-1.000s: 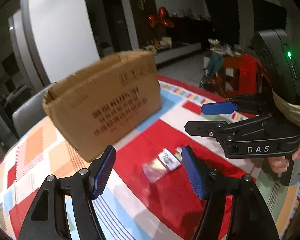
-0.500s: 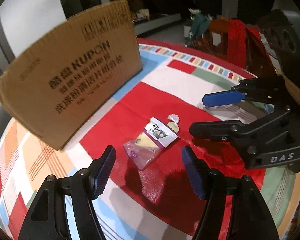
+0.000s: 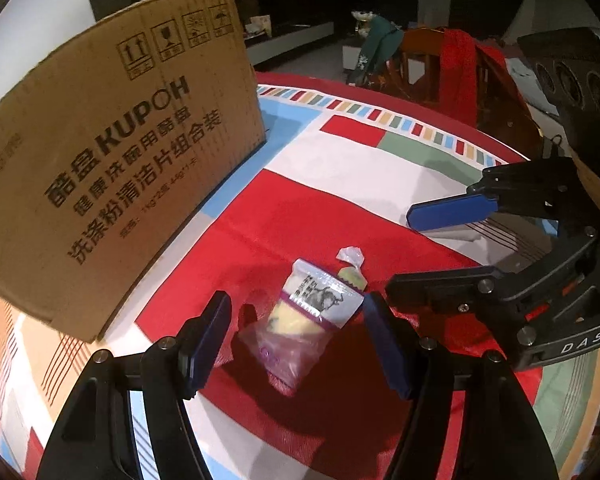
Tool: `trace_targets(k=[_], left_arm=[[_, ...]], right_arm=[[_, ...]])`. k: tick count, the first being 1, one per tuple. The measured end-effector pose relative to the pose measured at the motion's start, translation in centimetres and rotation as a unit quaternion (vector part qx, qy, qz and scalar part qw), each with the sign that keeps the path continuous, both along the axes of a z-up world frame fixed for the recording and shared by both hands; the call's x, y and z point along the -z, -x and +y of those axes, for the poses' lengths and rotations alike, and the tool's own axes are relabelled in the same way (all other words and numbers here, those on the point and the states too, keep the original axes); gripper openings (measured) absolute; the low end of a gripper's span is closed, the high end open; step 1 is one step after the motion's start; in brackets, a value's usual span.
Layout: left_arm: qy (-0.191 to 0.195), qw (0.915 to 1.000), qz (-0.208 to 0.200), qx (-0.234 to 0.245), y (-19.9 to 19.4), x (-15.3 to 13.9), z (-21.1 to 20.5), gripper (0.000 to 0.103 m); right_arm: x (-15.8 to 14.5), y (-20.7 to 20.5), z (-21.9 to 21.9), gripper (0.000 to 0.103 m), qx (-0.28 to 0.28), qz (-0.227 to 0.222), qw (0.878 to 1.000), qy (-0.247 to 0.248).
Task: Organize snacks
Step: 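Grasp the pink-labelled clear bag with the left tool while the right tool grasps the green candy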
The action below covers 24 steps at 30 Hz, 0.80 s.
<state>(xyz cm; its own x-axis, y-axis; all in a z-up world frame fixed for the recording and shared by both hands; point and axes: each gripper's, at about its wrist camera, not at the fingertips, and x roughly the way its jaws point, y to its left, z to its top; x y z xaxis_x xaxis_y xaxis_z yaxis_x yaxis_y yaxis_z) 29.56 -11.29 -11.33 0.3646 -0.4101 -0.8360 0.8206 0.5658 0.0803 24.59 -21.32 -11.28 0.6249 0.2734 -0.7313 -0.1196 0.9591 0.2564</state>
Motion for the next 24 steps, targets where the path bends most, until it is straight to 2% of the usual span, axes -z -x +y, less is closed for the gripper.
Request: trace_targets(k=[6, 8, 9, 11, 13, 22, 24], left_arm=[[0.012, 0.9995, 0.029, -0.001, -0.7, 0.9, -0.1, 0.067], [0.020, 0.9993, 0.032, -0.003, -0.6, 1.0, 0.1, 0.064], [0.022, 0.9992, 0.033, -0.005, -0.5, 1.1, 0.2, 0.061], [0.027, 0.9990, 0.034, -0.004, -0.2, 1.0, 0.5, 0.046], [0.031, 0.9989, 0.035, -0.005, 0.1, 0.9, 0.7, 0.035], [0.066, 0.9956, 0.063, -0.021, 1.3, 0.6, 1.8, 0.035], [0.077, 0.9948, 0.059, -0.030, 1.5, 0.3, 2.2, 0.035]], right_arm=[[0.2, -0.1, 0.2, 0.056, -0.001, 0.005, 1.000, 0.006], [0.2, -0.2, 0.3, 0.056, -0.002, 0.004, 1.000, 0.009], [0.2, -0.2, 0.3, 0.056, -0.002, 0.003, 1.000, 0.010], [0.3, -0.2, 0.3, 0.056, -0.003, 0.003, 1.000, 0.010], [0.3, -0.2, 0.4, 0.056, -0.004, 0.002, 1.000, 0.012], [0.0, 0.1, 0.9, 0.056, -0.017, -0.004, 1.000, 0.013], [-0.1, 0.2, 0.9, 0.056, -0.017, -0.006, 1.000, 0.014]])
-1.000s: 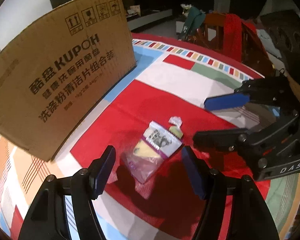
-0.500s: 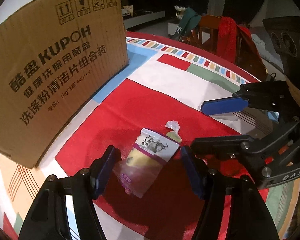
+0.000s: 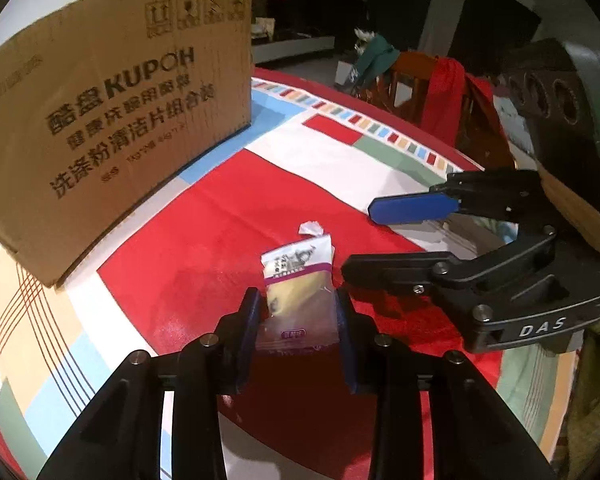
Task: Organize snacks
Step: 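Grasp the pink-labelled clear bag with the left tool while the right tool grasps the green candy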
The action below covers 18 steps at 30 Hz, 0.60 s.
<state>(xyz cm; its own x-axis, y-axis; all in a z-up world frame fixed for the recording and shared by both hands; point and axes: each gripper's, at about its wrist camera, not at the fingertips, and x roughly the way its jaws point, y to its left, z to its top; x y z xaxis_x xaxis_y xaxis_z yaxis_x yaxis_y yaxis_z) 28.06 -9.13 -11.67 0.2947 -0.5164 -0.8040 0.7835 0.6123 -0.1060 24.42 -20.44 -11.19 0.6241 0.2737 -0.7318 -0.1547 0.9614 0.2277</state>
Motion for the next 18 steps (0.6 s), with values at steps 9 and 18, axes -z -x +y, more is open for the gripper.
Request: trace_targets(k=[9, 18], left_arm=[[0.035, 0.9951, -0.018, -0.091, 0.5, -0.8, 1.5, 0.025], [0.048, 0.9879, -0.049, -0.139, 2.3, -2.1, 2.4, 0.025]], right_arm=[[0.0, 0.0, -0.2, 0.056, 0.000, 0.000, 1.000, -0.014], [0.1, -0.7, 0.6, 0.055, -0.015, -0.007, 1.000, -0.020]])
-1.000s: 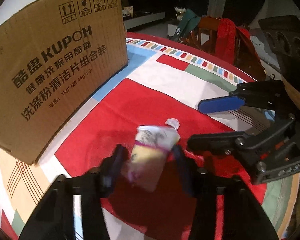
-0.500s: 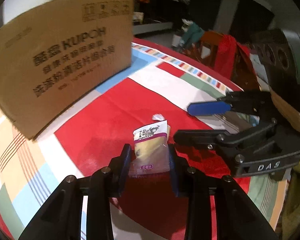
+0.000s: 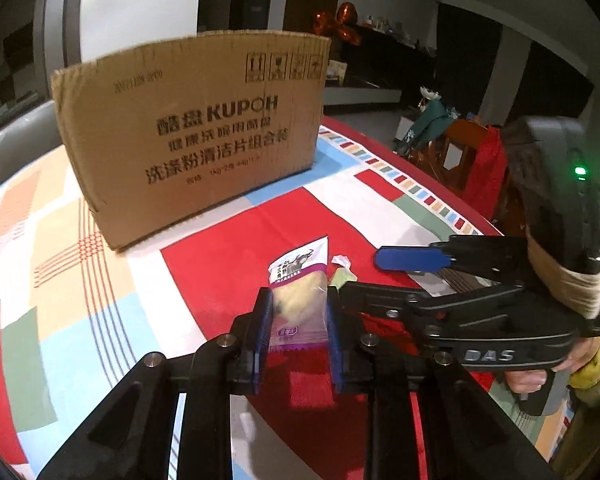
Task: Organize snacks
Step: 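Grasp the pink-labelled clear bag with the left tool while the right tool grasps the green candy, then carry the pink-labelled bag and green candy into the box and open both tools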
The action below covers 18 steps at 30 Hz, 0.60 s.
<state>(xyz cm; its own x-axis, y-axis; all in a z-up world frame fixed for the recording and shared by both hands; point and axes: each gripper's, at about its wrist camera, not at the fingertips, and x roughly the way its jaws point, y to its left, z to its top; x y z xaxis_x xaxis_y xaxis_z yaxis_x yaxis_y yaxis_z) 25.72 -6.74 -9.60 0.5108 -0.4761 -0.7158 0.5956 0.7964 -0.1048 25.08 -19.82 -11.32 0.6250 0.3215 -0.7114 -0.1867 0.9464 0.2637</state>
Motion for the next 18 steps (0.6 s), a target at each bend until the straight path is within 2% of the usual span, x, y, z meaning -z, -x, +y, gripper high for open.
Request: trace_targets(k=[3, 5, 8, 11, 12, 18], left_arm=[[0.006, 1.0000, -0.001, -0.007, 0.0, -0.1, 0.3, 0.025], [0.010, 0.9998, 0.002, -0.018, -0.2, 0.1, 0.5, 0.025], [0.019, 0.9992, 0.010, -0.033, -0.6, 0.3, 1.0, 0.025], [0.027, 0.9985, 0.016, -0.046, -0.8, 0.3, 1.4, 0.025], [0.027, 0.9981, 0.015, -0.053, -0.8, 0.3, 1.5, 0.025], [0.040, 0.9957, 0.023, -0.081, -0.6, 0.0, 2.2, 0.025]], right_arm=[[0.3, -0.4, 0.4, 0.054, 0.002, 0.002, 1.000, 0.004], [0.4, -0.6, 0.8, 0.049, 0.003, 0.003, 1.000, 0.015], [0.5, -0.8, 1.2, 0.047, 0.003, 0.001, 1.000, 0.022], [0.5, -0.9, 1.6, 0.036, -0.001, -0.001, 0.999, 0.034], [0.5, -0.9, 1.8, 0.030, -0.005, -0.002, 0.999, 0.037], [0.3, -0.6, 2.2, 0.028, -0.008, -0.004, 0.999, 0.041]])
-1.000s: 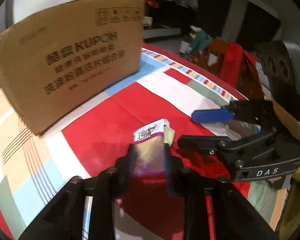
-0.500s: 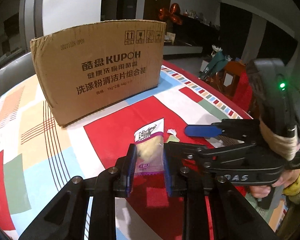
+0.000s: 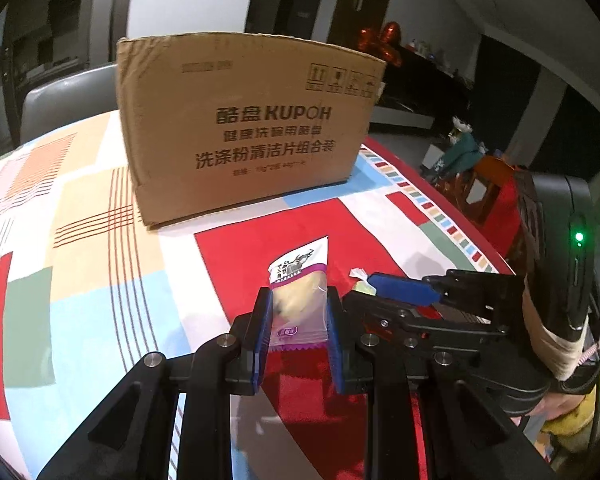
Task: Organize snacks
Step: 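Carry the pink-labelled bag and green candy into the box and open both tools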
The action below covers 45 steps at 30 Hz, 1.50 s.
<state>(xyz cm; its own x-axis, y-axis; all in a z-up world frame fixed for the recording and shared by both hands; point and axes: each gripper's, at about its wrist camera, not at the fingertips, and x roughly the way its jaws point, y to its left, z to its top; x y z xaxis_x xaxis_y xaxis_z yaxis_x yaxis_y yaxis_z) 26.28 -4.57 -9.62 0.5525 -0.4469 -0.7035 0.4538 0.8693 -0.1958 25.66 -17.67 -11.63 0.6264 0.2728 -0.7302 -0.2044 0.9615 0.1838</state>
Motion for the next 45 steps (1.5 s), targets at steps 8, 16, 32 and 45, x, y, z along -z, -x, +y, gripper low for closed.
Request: trace_targets(k=[8, 16, 32, 45], left_arm=[[0.017, 0.9996, -0.017, -0.014, 1.4, -1.7, 0.5, 0.025], [0.020, 0.9981, -0.052, -0.028, 2.5, -5.0, 0.7, 0.025], [0.019, 0.9899, -0.136, -0.035, 2.2, -12.2, -0.7, 0.025], [-0.005, 0.9866, -0.150, -0.065, -1.8, -17.0, -0.7, 0.025]], right_arm=[[-2.7, 1.4, 0.2, 0.028, -0.003, -0.029, 1.000, -0.001], [-6.4, 2.7, 0.1, 0.028, -0.007, -0.071, 0.997, -0.011], [-14.1, 1.7, -1.1, 0.028, -0.016, -0.156, 0.988, -0.009], [-19.9, -3.5, -1.4, 0.028, -0.028, -0.175, 0.984, 0.024]])
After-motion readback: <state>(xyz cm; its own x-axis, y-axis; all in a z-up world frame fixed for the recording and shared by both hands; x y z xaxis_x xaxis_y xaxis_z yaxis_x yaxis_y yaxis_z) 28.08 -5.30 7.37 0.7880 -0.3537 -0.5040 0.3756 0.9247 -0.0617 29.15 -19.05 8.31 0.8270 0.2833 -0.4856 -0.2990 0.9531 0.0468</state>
